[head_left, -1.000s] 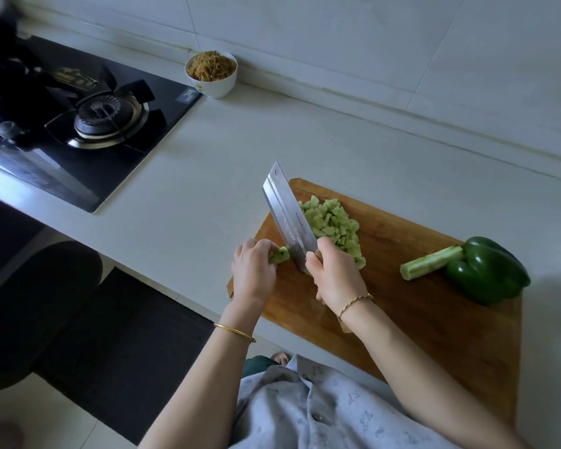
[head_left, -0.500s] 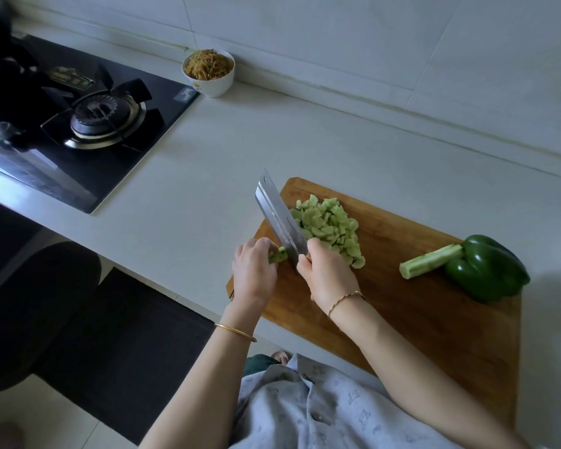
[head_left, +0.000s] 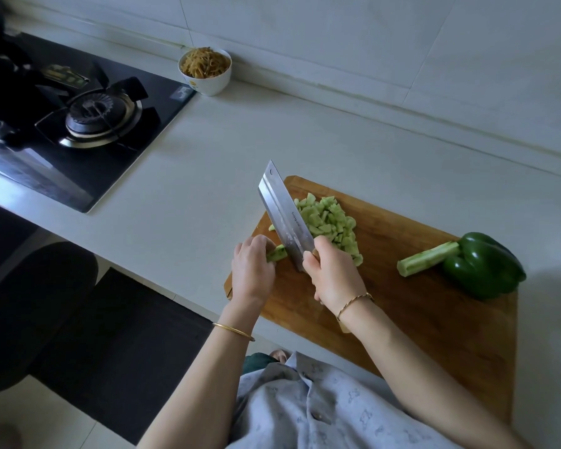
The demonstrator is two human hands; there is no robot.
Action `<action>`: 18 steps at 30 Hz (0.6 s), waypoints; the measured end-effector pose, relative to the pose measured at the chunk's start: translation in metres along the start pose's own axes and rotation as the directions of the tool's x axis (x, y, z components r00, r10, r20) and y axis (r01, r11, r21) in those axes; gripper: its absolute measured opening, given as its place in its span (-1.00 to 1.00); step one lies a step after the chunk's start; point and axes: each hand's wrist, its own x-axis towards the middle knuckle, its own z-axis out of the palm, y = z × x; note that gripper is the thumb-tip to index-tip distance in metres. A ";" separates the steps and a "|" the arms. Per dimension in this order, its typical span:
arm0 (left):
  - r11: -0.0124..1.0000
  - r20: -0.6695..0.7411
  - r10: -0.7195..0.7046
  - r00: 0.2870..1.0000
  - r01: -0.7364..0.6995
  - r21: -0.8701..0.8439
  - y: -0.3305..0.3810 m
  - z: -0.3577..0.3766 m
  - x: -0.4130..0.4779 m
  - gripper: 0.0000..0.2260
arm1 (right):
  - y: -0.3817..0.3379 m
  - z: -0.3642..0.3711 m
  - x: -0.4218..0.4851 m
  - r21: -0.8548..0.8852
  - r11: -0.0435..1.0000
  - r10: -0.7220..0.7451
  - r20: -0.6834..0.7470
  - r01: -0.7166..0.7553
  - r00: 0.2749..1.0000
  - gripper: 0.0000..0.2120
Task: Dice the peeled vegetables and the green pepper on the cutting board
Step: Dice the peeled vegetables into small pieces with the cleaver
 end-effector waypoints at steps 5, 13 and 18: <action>1.000 -0.006 0.012 1.000 -0.012 0.003 -0.002 0.002 0.000 -0.82 | -0.001 -0.002 0.004 -0.036 0.999 -0.013 0.029 0.014 0.999 -0.80; 1.000 -0.015 0.019 1.000 -0.019 0.015 -0.002 0.002 0.001 -0.84 | -0.001 -0.001 0.012 -0.121 0.991 -0.040 0.077 0.050 0.996 -0.80; 1.000 -0.008 0.001 1.000 -0.001 0.011 -0.002 0.002 0.002 -0.85 | 0.003 0.004 0.012 0.006 0.999 0.039 0.053 -0.039 0.998 -0.78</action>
